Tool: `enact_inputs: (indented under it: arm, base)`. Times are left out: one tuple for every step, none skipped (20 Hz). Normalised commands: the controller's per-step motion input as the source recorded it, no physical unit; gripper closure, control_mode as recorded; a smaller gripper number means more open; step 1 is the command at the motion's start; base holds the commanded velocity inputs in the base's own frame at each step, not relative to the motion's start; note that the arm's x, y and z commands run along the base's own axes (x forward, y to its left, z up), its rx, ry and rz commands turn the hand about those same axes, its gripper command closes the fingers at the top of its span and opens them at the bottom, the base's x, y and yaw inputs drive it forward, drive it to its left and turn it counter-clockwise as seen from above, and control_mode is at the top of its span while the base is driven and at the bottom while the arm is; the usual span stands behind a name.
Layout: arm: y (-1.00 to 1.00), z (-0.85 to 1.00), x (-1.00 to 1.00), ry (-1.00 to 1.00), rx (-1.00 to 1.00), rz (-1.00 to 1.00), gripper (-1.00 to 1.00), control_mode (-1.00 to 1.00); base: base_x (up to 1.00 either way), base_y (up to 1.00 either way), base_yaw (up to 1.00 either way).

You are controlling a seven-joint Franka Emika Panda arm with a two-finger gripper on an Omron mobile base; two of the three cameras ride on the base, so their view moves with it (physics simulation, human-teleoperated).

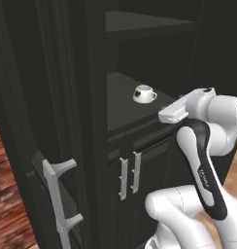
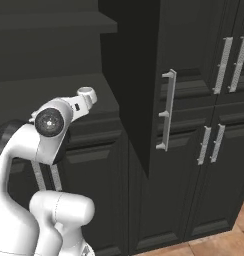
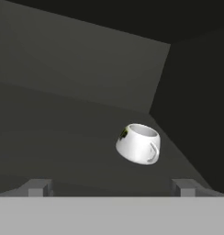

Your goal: Open the cabinet directly in front. Then move the wine and the mug to the dining counter with the candle on it.

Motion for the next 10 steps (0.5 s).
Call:
enact_inputs:
  arm:
    - [-0.12, -0.04, 0.35, 0.0, 0.0, 0.0, -1.0, -1.0]
    - [-0.12, 0.0, 0.36, 0.0, 0.0, 0.0, -1.0, -1.0]
    - [-0.08, 0.0, 0.34, 0.0, 0.0, 0.0, -1.0, -1.0]
    - [-0.07, 0.0, 0.31, 0.02, 0.0, 0.0, -1.0, -1.0]
    - [-0.01, 0.0, 0.25, 0.06, 0.0, 0.0, -1.0, -1.0]
    - [0.0, 0.0, 0.19, 0.09, 0.0, 0.0, -1.0, -1.0]
    - [0.0, 0.04, 0.12, 0.12, 0.0, 0.0, -1.0, -1.0]
    - [0.0, 0.1, 0.09, 0.14, 0.0, 0.0, -1.0, -1.0]
    - [0.0, 0.1, 0.09, 0.16, 0.0, 0.0, -1.0, -1.0]
    - [0.0, 0.1, 0.1, 0.18, 0.0, 0.0, -1.0, -1.0]
  base:
    - [0.0, 0.0, 0.0]
    - [0.0, 0.0, 0.0]
    - [0.0, 0.0, 0.0]
    - [0.0, 0.0, 0.0]
    - [0.0, 0.0, 0.0]
    - [0.0, 0.0, 0.0]
    - [0.0, 0.0, 0.0]
    - [0.0, 0.0, 0.0]
    - [0.0, 0.0, 0.0]
    - [0.0, 0.0, 0.0]
